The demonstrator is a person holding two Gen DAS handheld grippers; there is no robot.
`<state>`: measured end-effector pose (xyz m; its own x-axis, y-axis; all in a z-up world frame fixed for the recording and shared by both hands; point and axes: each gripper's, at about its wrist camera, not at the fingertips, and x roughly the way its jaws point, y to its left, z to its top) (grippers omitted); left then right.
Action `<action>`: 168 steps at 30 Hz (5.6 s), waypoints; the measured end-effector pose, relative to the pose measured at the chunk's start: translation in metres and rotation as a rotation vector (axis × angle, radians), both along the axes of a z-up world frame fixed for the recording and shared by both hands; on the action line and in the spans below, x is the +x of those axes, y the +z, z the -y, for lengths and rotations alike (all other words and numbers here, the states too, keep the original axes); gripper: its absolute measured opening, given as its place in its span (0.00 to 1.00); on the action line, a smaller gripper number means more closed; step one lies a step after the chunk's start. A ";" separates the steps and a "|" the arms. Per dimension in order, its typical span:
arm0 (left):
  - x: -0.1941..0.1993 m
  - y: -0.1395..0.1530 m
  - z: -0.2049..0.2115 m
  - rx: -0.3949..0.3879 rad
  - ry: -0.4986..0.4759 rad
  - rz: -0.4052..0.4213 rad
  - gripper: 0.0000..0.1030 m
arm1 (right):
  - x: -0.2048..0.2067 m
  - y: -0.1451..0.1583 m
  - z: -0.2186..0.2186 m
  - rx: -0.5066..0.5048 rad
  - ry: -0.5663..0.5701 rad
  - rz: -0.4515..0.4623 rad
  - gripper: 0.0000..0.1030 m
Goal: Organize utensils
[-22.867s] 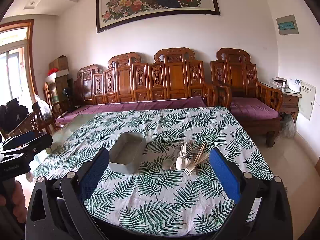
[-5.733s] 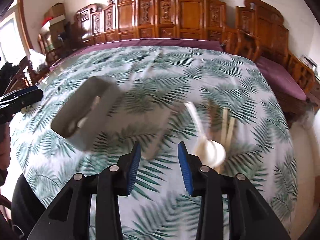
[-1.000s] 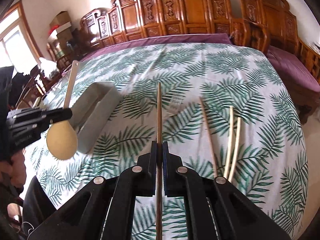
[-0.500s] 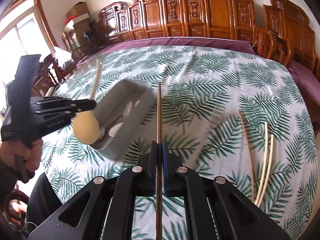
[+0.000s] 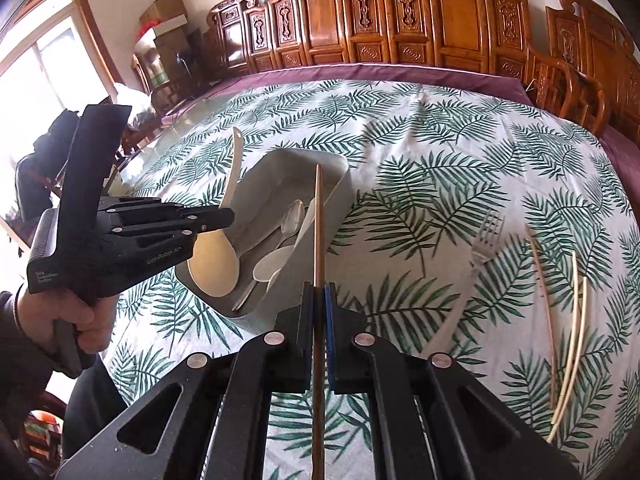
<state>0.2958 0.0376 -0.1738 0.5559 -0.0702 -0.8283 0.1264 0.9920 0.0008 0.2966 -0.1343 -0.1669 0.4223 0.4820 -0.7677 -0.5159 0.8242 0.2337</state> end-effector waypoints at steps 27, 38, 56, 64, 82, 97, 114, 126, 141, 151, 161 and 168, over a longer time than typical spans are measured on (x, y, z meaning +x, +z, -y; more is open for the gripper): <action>-0.056 0.051 -0.072 -0.071 0.095 0.117 0.23 | 0.042 -0.004 -0.086 0.006 -0.011 -0.081 0.06; -0.063 0.077 -0.087 -0.087 0.118 0.153 0.35 | 0.071 -0.013 -0.106 -0.002 -0.073 -0.116 0.06; -0.061 0.083 -0.091 -0.069 0.126 0.166 0.35 | 0.073 -0.016 -0.115 0.008 -0.043 -0.133 0.09; -0.058 0.087 -0.066 -0.082 0.093 0.172 0.35 | 0.045 0.010 -0.063 -0.002 -0.021 -0.052 0.09; -0.018 0.051 0.080 -0.110 -0.126 0.081 0.35 | 0.016 0.000 0.145 -0.085 -0.231 -0.033 0.09; 0.015 -0.001 0.152 -0.120 -0.202 -0.031 0.35 | 0.035 -0.060 0.225 -0.153 -0.338 -0.112 0.13; 0.052 -0.036 0.182 -0.088 -0.200 -0.089 0.35 | 0.056 -0.090 0.220 -0.220 -0.357 -0.133 0.05; 0.079 -0.046 0.199 -0.067 -0.201 -0.105 0.35 | 0.050 -0.090 0.221 -0.218 -0.358 -0.094 0.05; 0.094 -0.064 0.205 -0.047 -0.175 -0.190 0.22 | 0.049 -0.090 0.219 -0.227 -0.358 -0.080 0.05; 0.090 -0.063 0.196 -0.071 -0.179 -0.207 0.06 | 0.048 -0.088 0.224 -0.233 -0.389 -0.126 0.06; 0.064 -0.031 0.190 -0.075 -0.189 -0.139 0.06 | 0.023 -0.050 0.225 -0.202 -0.404 -0.067 0.06; 0.045 0.006 0.183 -0.094 -0.193 -0.071 0.06 | 0.008 -0.016 0.209 -0.179 -0.379 -0.015 0.06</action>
